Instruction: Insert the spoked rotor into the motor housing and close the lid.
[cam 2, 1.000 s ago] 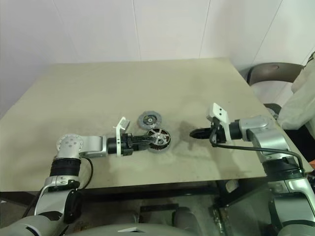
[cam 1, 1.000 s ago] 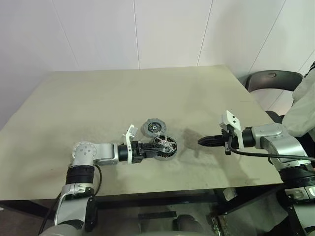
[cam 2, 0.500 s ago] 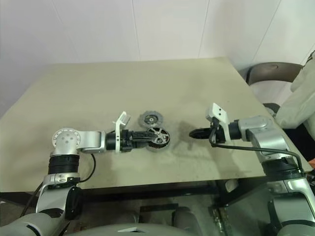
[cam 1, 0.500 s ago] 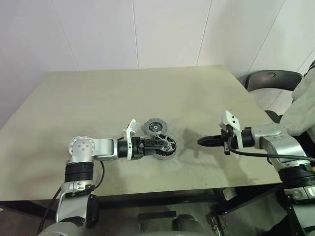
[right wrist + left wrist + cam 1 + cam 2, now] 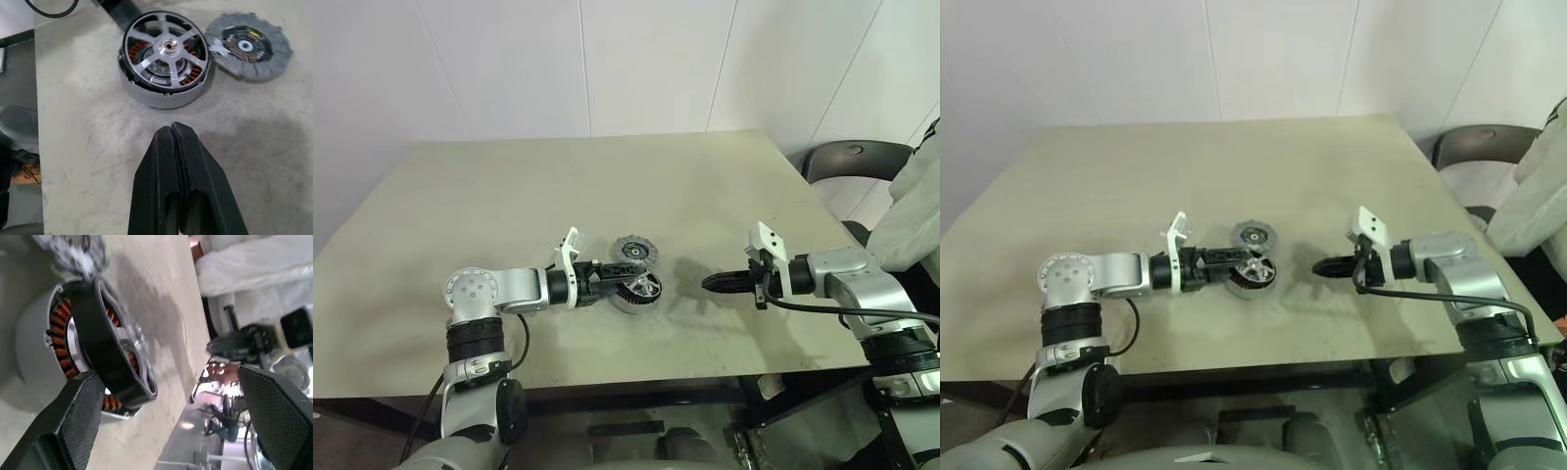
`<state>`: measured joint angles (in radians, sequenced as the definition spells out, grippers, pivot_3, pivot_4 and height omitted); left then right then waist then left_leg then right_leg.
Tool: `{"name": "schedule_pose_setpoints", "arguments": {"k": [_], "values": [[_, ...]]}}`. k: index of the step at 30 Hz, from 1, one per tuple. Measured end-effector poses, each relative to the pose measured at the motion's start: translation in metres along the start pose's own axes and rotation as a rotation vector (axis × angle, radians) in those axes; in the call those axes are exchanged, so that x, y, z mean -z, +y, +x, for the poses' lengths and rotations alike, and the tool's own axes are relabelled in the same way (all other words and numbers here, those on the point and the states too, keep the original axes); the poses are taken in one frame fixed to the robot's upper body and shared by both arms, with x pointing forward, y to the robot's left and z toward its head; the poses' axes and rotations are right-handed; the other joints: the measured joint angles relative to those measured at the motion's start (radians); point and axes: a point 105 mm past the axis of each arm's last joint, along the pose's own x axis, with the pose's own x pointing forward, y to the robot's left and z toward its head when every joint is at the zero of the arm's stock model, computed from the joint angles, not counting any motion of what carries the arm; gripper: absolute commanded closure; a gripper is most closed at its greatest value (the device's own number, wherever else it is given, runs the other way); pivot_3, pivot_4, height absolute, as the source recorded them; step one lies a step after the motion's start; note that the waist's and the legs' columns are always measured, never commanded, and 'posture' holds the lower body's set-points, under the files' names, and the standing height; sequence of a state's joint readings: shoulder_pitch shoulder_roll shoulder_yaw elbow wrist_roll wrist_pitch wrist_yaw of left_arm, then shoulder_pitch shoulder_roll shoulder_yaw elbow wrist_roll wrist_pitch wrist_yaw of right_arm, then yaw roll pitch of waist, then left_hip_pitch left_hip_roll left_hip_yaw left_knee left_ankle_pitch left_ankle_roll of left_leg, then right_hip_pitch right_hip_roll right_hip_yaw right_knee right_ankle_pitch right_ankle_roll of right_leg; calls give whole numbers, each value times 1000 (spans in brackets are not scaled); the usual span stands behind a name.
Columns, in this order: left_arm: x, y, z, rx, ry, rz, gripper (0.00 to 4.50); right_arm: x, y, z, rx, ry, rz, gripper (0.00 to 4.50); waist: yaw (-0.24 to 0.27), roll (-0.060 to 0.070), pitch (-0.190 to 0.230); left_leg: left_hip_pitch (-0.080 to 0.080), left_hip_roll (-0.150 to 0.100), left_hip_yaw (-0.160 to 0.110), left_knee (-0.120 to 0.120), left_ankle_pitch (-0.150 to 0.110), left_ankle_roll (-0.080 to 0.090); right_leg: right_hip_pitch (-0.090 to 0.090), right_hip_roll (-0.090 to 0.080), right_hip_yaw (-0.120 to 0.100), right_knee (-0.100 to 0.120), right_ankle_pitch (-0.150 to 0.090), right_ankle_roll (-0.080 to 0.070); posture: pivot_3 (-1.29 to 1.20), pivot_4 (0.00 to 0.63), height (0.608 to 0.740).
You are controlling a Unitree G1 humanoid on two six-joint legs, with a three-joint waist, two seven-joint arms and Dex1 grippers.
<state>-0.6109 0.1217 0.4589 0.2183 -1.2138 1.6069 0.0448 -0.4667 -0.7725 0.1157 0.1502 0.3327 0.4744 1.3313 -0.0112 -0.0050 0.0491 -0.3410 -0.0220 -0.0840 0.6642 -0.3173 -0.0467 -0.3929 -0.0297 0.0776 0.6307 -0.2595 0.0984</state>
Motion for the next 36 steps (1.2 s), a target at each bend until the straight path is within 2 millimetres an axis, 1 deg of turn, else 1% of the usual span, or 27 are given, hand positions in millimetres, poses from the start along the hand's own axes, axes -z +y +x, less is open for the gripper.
{"name": "schedule_pose_setpoints", "arguments": {"k": [3, 5, 11, 15, 17, 19, 20, 24, 26, 28, 31, 33, 36], "values": [[1, 6, 0, -40, 4, -20, 30, 0, 0, 0, 0, 2, 0, 4500, 1, 0, 0, 0, 0, 0, 0, 0, 0, 0, 0, 0, 0, 0, 0, 0, 0, 740], [6, 15, 0, -94, 29, -37, 30, 0, 0, 1, -2, 1, 0, 4500, 0, 0, 0, 0, 0, 0, 0, 0, 0, 0, 0, 0, 0, 0, 1, 0, 0, 740], [10, 17, -1, -120, 57, -43, 30, 2, 2, 4, -14, 6, 3, 4500, 0, 0, 0, 0, 0, 0, 0, 0, 0, 0, 0, 0, 0, 0, 1, 0, 0, 740], [6, 14, 2, -106, 45, -81, 30, 2, 3, 5, -20, 9, 4, 4500, 1, 0, 0, 0, 0, 0, 0, 0, 0, 0, 0, 0, 0, 0, 1, 0, 0, 740], [1, 11, 4, -94, 6, -125, 30, 3, 3, 5, -19, 10, 4, 4500, 3, 0, 0, 0, 0, -1, 0, 0, 0, -1, -1, 0, 0, 1, 1, 0, 0, 740], [-7, 3, 8, -62, -58, -193, 30, 3, 3, 6, -19, 9, 4, 4500, 10, 0, 0, -1, 0, -1, 0, 0, -1, -1, -3, 1, 0, 1, 1, 0, 0, 740], [-12, -4, 10, -37, -92, -241, 30, 2, 3, 6, -20, 8, 4, 4500, 20, -1, 0, -1, 1, -1, 1, 0, -1, -1, -3, 1, 0, 1, 2, 0, 0, 740], [-19, -13, 19, -56, -159, -367, 30, 3, 3, 8, -25, 7, 5, 4500, 29, -2, 0, -3, -1, 0, 1, 0, -1, -3, -3, 1, 0, 2, 2, 0, 0, 740], [-20, -14, 18, -79, -160, -360, 30, 3, 4, 9, -29, 7, 6, 4500, 27, -2, 0, -5, -2, 0, 1, 3, -5, -6, -3, 1, 0, 2, 2, 0, 0, 740], [-19, -10, 13, -135, -147, -316, 30, 3, 4, 9, -29, 7, 5, 4500, 24, -2, 0, -9, -2, 0, 1, 3, -6, -9, -2, 1, 1, 2, 2, 0, 0, 740], [-12, 0, 6, -196, -119, -270, 30, 3, 4, 9, -28, 7, 6, 4500, 23, -2, 0, -12, -2, 0, 1, 4, -7, -13, -1, 2, 1, 2, 2, 0, 0, 740], [-6, 8, 2, -221, -105, -269, 30, 3, 4, 9, -28, 7, 6, 4500, 24, -2, 0, -14, -2, 0, 1, 4, -7, -14, -1, 1, 1, 2, 2, 0, 0, 740], [-5, 9, -4, -238, -77, -195, 30, 2, 4, 10, -30, 2, 5, 4500, 24, -2, -1, -14, -2, 0, 2, 4, -8, -14, -1, 1, 1, 2, 2, 0, 0, 740]]}}
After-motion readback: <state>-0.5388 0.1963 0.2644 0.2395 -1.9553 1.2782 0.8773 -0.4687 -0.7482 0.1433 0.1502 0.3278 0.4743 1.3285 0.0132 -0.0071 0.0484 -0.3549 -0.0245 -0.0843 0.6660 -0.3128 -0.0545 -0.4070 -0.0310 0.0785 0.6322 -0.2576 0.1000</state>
